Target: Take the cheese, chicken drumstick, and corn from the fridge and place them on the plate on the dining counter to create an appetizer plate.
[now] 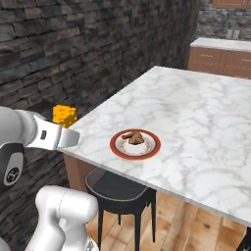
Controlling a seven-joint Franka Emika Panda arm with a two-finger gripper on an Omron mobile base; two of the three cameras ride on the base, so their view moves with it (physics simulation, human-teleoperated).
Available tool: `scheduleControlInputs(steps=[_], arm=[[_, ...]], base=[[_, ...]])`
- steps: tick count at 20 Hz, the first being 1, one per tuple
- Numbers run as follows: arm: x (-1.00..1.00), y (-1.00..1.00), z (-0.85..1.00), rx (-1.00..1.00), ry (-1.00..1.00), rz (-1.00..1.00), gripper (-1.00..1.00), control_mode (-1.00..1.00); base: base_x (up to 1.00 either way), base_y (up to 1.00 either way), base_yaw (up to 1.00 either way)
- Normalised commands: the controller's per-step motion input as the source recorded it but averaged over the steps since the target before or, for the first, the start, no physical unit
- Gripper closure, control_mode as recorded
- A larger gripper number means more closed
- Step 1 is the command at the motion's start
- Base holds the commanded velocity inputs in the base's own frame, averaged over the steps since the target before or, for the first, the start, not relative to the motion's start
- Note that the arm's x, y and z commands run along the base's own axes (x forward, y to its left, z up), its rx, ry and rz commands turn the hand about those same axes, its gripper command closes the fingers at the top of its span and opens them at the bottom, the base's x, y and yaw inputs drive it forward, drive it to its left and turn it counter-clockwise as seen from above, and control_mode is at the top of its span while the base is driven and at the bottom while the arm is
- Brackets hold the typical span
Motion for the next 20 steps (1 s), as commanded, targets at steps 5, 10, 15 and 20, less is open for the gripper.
scheduleControlInputs(steps=[5, 10, 15, 20], arm=[[0.10, -0.22, -0.14, 0.03, 0.14, -0.05, 1.00, -1.00], [0.25, -0.28, -0.31, 0.07, 0.34, -0.11, 1.00, -1.00], [0.49, -0.39, -0.31, 0.03, 0.36, -0.16, 1.00, -1.00], [0.65, -0.17, -0.41, 0.00, 0.19, -0.11, 1.00, -1.00]], base=[[0.00, 0.00, 0.00], [0.00, 0.00, 0.00], [0.00, 0.00, 0.00], [0.00, 0.00, 0.00]])
